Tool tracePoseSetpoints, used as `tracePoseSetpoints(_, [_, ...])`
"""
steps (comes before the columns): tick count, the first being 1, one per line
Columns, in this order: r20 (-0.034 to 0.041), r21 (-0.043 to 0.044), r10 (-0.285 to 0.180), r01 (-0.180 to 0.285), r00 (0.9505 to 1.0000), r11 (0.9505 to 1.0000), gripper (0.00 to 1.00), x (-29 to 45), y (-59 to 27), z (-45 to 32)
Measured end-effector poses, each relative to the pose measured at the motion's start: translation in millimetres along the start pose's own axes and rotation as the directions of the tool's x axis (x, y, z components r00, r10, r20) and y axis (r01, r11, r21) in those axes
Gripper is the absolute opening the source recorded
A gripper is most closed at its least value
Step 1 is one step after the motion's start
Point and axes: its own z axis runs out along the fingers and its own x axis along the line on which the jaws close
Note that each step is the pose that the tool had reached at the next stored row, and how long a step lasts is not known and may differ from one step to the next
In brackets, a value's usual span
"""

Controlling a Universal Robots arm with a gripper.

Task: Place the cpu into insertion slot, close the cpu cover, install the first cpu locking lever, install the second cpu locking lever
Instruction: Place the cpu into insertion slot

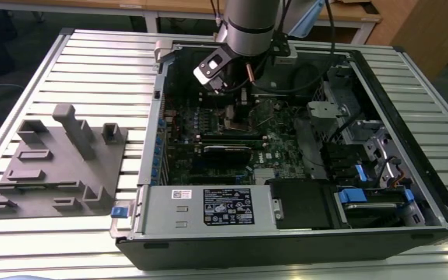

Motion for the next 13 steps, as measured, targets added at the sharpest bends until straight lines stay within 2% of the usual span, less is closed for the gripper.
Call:
tracePoseSetpoints(1, [0.0038,-0.0001,0.0,0.0,1.0,1.0,0.54,0.1,-0.1,0.2])
tracePoseSetpoints(2, [0.0127,-0.0005,0.0,0.0,0.9999,1.0,0.54,0.3,0.0,0.3])
tracePoseSetpoints(5, [0.0472,-0.0023,-0.001,0.001,0.9989,1.0,0.54,1.3,-0.1,1.0])
tracePoseSetpoints(6, [0.0515,-0.0025,-0.001,0.001,0.9987,1.0,0.54,1.5,-0.1,1.3])
tracePoseSetpoints(9, [0.0511,-0.0023,-0.001,0.001,0.9987,1.0,0.54,1.5,-0.1,1.8])
tracePoseSetpoints(13, [0.0438,-0.002,-0.004,0.004,0.999,1.0,0.54,1.5,-0.1,3.4])
